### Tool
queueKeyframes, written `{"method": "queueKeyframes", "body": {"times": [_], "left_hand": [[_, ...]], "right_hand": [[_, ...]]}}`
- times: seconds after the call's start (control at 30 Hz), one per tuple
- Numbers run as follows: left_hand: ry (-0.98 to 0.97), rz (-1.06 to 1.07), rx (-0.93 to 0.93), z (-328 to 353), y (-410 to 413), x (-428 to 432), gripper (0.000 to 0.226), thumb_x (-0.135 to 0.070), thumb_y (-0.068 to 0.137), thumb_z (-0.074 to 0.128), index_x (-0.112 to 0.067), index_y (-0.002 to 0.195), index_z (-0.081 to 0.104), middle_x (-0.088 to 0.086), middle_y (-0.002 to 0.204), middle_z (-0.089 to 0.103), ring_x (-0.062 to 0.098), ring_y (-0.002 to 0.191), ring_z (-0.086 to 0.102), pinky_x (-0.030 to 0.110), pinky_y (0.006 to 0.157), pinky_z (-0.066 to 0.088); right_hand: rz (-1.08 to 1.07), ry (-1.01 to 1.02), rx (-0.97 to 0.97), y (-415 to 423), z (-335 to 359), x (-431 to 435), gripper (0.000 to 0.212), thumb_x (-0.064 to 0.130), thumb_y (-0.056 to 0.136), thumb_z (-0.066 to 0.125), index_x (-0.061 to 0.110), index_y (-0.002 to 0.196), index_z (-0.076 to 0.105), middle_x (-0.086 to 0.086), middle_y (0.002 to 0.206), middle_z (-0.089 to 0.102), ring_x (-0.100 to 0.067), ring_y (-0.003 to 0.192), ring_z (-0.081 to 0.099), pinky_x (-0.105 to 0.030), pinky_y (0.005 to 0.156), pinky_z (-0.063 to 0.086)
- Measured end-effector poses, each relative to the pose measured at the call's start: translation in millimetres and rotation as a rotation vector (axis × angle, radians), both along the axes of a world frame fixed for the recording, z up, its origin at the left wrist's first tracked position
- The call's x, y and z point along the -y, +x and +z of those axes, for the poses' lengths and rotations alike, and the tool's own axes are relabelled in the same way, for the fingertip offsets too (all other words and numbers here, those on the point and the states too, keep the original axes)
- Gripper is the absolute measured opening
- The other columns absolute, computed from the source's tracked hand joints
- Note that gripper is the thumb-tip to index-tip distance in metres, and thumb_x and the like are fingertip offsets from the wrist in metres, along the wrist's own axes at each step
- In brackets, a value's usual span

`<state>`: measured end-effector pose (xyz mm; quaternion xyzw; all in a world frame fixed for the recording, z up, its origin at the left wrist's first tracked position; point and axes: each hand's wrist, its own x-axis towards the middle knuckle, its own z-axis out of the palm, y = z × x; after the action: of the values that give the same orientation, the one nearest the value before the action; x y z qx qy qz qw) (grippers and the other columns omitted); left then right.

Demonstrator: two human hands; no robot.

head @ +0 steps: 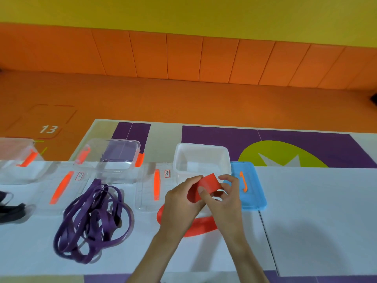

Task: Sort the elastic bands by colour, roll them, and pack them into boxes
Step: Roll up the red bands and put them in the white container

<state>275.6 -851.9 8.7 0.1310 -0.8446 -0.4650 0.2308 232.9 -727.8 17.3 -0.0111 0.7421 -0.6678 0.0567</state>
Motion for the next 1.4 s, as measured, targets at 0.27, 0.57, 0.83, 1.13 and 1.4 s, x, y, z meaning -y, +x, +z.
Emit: {"method": "queueKeyframes", "body": {"times": [0.27,0.57,0.83,1.13,1.4], "left_hand": [[0.038,-0.055,-0.022,4.9,1.4,2.1,0.047,-0.038,0.078,0.093,-0.031,0.121,0.076,-0.023,0.112,0.077,-0.006,0.105,0.070,0.009,0.089,0.053],[0.033,-0.052,-0.026,8.2,-0.6,5.0,0.057,-0.064,0.077,0.076,-0.033,0.125,0.072,-0.021,0.115,0.077,-0.003,0.107,0.070,0.007,0.091,0.051],[0.330,-0.253,0.060,22.0,0.3,31.3,0.038,-0.044,0.071,0.095,-0.036,0.104,0.079,-0.014,0.099,0.081,0.007,0.095,0.078,0.016,0.085,0.057],[0.752,-0.188,0.055,27.7,1.2,42.1,0.043,-0.037,0.063,0.093,-0.027,0.104,0.083,0.006,0.105,0.083,0.014,0.095,0.078,0.019,0.083,0.058],[0.617,-0.137,0.032,36.6,-1.2,35.9,0.031,-0.048,0.070,0.087,-0.044,0.101,0.084,-0.008,0.107,0.083,0.008,0.104,0.077,0.013,0.085,0.056]], "right_hand": [[0.044,-0.168,0.237,-8.4,2.3,-7.7,0.055,0.053,0.070,0.081,0.022,0.110,0.060,-0.007,0.092,0.080,-0.021,0.084,0.077,-0.028,0.073,0.060],[-0.016,-0.328,0.287,-7.7,-0.8,-3.6,0.065,0.046,0.059,0.092,0.020,0.111,0.064,-0.012,0.080,0.076,-0.024,0.073,0.076,-0.031,0.067,0.064],[0.514,0.064,0.021,-36.2,21.9,-41.2,0.060,0.050,0.072,0.086,0.047,0.130,0.069,0.010,0.125,0.073,-0.016,0.104,0.075,-0.029,0.091,0.059],[0.374,-0.150,0.134,-45.6,27.6,-43.8,0.036,0.029,0.070,0.093,0.027,0.104,0.083,-0.006,0.105,0.077,-0.030,0.090,0.081,-0.032,0.073,0.064],[0.289,-0.276,0.254,-34.7,26.0,-24.3,0.057,0.041,0.068,0.092,0.015,0.116,0.078,-0.015,0.112,0.079,-0.033,0.099,0.080,-0.034,0.076,0.065]]}}
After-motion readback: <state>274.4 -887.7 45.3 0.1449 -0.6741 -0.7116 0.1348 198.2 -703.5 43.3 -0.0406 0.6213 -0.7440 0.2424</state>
